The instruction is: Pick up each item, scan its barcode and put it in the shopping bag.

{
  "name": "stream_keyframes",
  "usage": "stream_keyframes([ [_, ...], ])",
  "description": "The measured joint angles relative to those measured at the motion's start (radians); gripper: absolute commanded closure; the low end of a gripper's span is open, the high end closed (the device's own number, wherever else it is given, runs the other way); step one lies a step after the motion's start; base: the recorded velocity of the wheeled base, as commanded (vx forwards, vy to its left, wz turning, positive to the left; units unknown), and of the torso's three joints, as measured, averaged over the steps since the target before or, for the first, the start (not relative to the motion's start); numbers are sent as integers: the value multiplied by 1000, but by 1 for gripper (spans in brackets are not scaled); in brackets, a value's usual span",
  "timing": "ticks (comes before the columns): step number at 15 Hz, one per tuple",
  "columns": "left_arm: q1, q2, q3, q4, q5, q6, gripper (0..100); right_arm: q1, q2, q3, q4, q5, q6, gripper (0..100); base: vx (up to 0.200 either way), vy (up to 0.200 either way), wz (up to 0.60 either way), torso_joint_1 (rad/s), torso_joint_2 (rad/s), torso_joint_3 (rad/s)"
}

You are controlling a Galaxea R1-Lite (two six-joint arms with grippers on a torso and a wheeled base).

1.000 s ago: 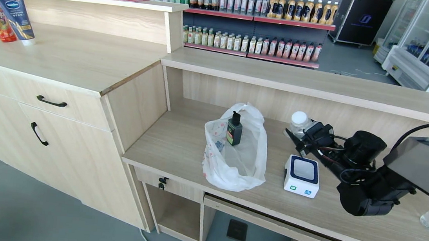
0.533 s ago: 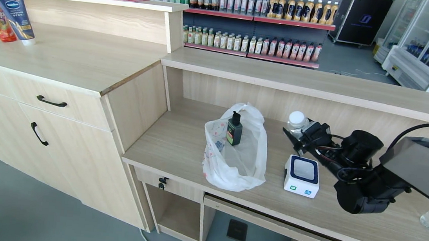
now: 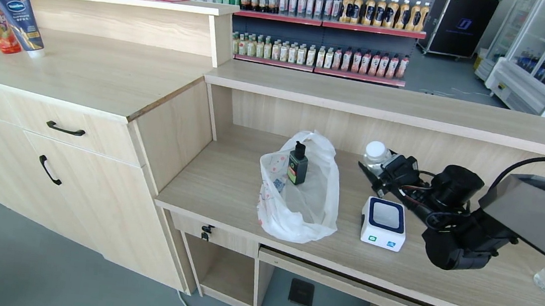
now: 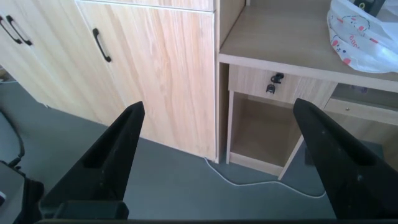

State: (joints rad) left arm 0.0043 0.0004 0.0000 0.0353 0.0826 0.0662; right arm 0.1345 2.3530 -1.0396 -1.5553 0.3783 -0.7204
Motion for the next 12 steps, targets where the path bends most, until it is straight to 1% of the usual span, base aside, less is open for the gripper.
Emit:
stream_keyframes([
  [10,0,0,0,0,0,0,0,3,1,-6,0,7,5,100,0,0,0,0,0,0],
  [12,0,0,0,0,0,0,0,3,-16,-1,4,7,25,100,0,0,0,0,0,0],
])
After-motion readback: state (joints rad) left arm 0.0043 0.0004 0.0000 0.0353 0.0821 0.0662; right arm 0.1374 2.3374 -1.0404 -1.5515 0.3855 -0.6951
